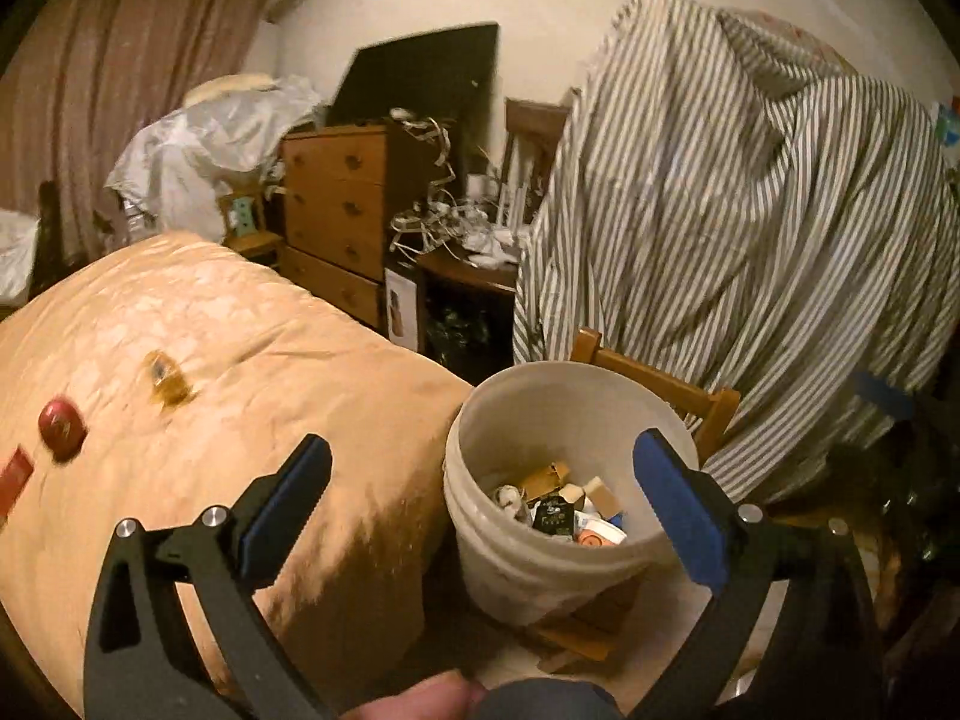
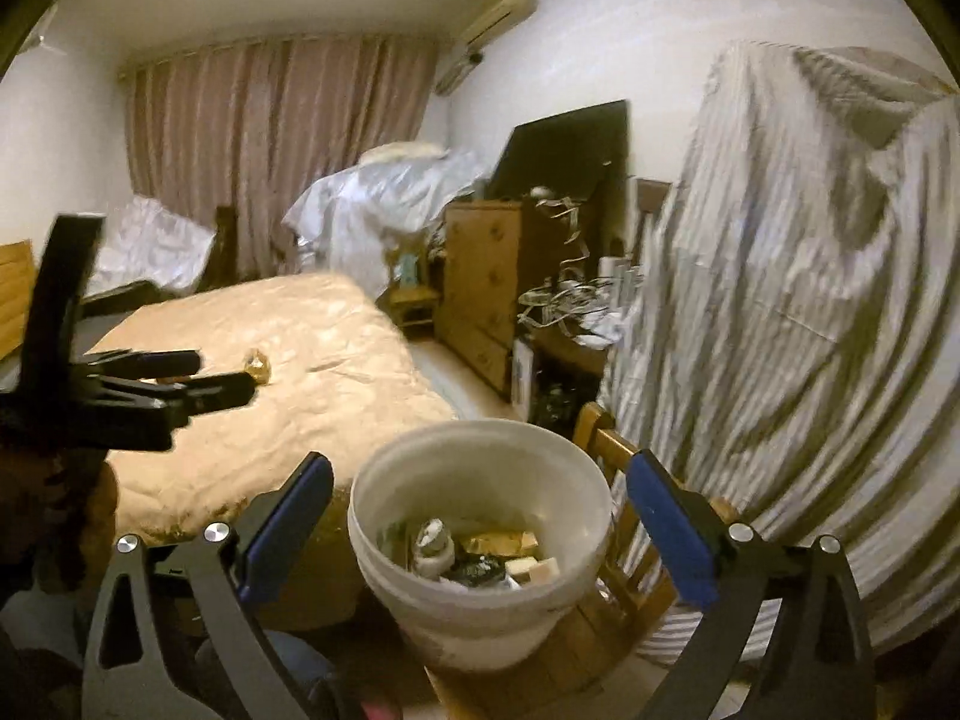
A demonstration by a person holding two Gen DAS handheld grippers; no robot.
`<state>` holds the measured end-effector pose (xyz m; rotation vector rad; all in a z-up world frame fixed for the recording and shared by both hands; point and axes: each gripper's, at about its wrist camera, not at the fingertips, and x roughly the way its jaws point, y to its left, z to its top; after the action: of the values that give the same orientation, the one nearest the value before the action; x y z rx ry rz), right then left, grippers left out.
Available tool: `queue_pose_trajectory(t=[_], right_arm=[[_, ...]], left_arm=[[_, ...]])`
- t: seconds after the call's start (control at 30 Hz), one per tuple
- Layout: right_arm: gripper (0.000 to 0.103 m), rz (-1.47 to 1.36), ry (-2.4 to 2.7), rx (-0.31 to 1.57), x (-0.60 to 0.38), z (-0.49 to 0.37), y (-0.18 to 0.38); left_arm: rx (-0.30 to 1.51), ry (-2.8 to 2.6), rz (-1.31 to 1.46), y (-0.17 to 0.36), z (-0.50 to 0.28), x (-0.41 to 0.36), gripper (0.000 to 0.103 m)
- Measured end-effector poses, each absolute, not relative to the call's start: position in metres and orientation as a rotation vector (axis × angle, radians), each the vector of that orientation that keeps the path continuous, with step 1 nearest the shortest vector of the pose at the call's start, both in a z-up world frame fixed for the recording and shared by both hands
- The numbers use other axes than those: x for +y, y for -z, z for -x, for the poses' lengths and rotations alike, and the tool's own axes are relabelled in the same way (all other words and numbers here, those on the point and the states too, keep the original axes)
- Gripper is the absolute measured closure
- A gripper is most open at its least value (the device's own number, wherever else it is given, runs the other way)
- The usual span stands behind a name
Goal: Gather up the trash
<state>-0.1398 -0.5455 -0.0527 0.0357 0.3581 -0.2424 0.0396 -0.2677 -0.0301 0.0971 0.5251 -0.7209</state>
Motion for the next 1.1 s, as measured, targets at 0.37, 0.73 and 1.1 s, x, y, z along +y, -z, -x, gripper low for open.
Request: queue_pose_trajectory(t=[0.37,0.73,1.1], right_arm=[[0.005,-0.087,0.340,0.304,-0.522,0.202,0.078],[0.005,-0.112,0.356,0.309,-0.528,0.211,0.073],[0.005,-0.136,0.347,0.328,-0.531,0.209,0.079]], left_arm=[[0.440,0.673,-0.133,0.040,0.028,-0.249,0.006],[0.408,0.729,-0.162,0.032,0.048,-0.254,0.006],[0.426,0.747,-0.176,0.039,0.046,-0.257,0.006]])
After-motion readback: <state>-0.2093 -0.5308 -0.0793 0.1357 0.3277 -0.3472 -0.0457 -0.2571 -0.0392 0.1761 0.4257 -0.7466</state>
